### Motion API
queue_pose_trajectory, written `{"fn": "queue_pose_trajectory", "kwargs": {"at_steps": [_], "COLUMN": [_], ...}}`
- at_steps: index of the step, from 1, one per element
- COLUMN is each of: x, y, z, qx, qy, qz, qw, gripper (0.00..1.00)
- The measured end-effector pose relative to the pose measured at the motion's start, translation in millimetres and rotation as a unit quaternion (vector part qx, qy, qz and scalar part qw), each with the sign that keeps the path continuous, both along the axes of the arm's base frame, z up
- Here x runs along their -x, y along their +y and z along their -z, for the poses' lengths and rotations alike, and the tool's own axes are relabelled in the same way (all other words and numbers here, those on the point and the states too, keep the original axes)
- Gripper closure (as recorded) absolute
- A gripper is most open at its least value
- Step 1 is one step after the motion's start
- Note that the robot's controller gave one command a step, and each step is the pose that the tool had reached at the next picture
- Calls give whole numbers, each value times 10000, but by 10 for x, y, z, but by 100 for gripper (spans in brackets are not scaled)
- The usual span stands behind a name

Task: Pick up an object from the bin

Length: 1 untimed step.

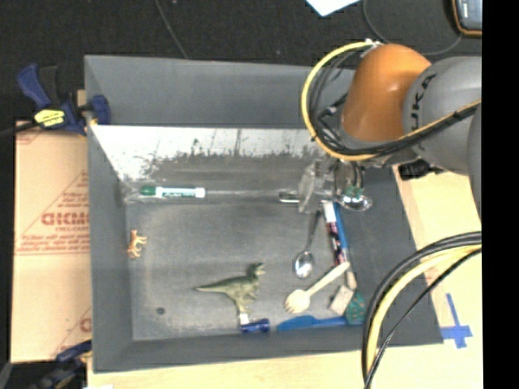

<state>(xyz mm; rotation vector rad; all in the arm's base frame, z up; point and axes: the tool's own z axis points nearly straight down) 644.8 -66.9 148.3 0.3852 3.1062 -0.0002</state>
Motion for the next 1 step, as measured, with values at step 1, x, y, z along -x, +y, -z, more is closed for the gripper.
{"fn": "queue_pose_trajectory", "kwargs": {"at_steps": [1], "x": [-23], "y": [-4], "z": [-354], "qx": [3], "qy": [-51], "qz": [-4], "qw": [10000], "gripper": [100]}}
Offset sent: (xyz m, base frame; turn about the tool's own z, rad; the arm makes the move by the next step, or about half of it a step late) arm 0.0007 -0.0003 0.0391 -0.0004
